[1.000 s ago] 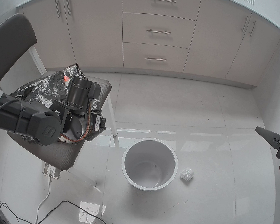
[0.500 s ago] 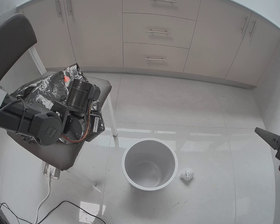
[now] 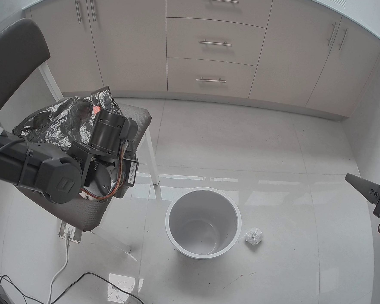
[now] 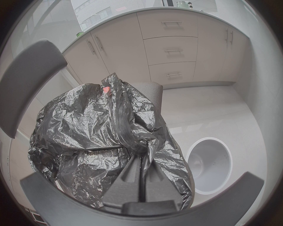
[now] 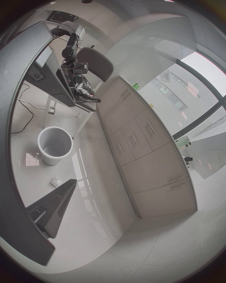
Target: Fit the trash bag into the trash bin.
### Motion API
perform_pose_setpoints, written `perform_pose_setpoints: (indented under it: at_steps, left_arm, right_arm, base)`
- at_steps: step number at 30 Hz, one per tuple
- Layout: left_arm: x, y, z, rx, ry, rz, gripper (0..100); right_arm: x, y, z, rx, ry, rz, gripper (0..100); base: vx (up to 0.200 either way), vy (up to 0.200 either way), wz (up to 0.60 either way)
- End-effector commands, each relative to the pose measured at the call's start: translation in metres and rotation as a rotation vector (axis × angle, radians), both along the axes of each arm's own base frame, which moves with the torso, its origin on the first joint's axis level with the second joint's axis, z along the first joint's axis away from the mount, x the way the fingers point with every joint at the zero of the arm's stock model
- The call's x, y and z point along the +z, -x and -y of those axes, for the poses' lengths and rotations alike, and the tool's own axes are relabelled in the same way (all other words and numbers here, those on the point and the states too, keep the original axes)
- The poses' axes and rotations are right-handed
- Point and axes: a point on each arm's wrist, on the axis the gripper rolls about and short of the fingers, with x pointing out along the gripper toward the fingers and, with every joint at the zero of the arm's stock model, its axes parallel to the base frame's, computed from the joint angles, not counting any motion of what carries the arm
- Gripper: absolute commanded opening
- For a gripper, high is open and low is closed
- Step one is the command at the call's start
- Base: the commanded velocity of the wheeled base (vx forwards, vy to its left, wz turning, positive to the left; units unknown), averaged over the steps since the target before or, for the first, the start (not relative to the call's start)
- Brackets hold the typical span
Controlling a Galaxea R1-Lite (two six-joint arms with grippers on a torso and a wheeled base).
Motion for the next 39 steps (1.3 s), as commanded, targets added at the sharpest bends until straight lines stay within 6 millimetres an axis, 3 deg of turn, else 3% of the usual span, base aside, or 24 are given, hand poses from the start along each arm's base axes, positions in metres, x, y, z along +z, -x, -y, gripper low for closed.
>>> perform_pose_setpoints:
  at_steps: [1,8,14,23,25,30,39]
  left_arm:
    - [0.011,0.019,-0.001,-0.028,0.008,0.019,0]
    - [0.036,0.059,0.008,-0.174,-0.008,0.069,0]
    - [0.059,0.1,0.025,-0.459,0.106,0.121,0]
    - [0.079,0.129,0.021,-0.605,0.208,0.185,0]
    - [0.097,0.146,0.014,-0.717,0.282,0.223,0]
    - [0.113,0.165,0.004,-0.838,0.361,0.251,0]
    - [0.127,0.166,0.004,-0.866,0.508,0.247,0]
  right_arm:
    - [0.0,0.0,0.0,0.001,0.0,0.0,100]
    - [-0.002,0.001,-0.001,0.008,0.0,-0.003,100]
    - [-0.006,0.001,-0.002,0.017,-0.003,0.003,100]
    - [-0.017,-0.001,-0.014,0.105,0.008,-0.045,100]
    - [-0.023,-0.013,-0.029,0.172,0.024,-0.095,100]
    - [-0.024,-0.04,-0.053,0.239,0.025,-0.089,100]
    - [-0.048,-0.069,-0.09,0.338,0.083,-0.181,100]
  base:
    - [0.0,0.0,0.0]
    - [0.0,0.0,0.0]
    - [0.0,0.0,0.0]
    - [0.0,0.0,0.0]
    - [0.0,0.0,0.0]
    - [0.0,0.0,0.0]
    - [0.0,0.0,0.0]
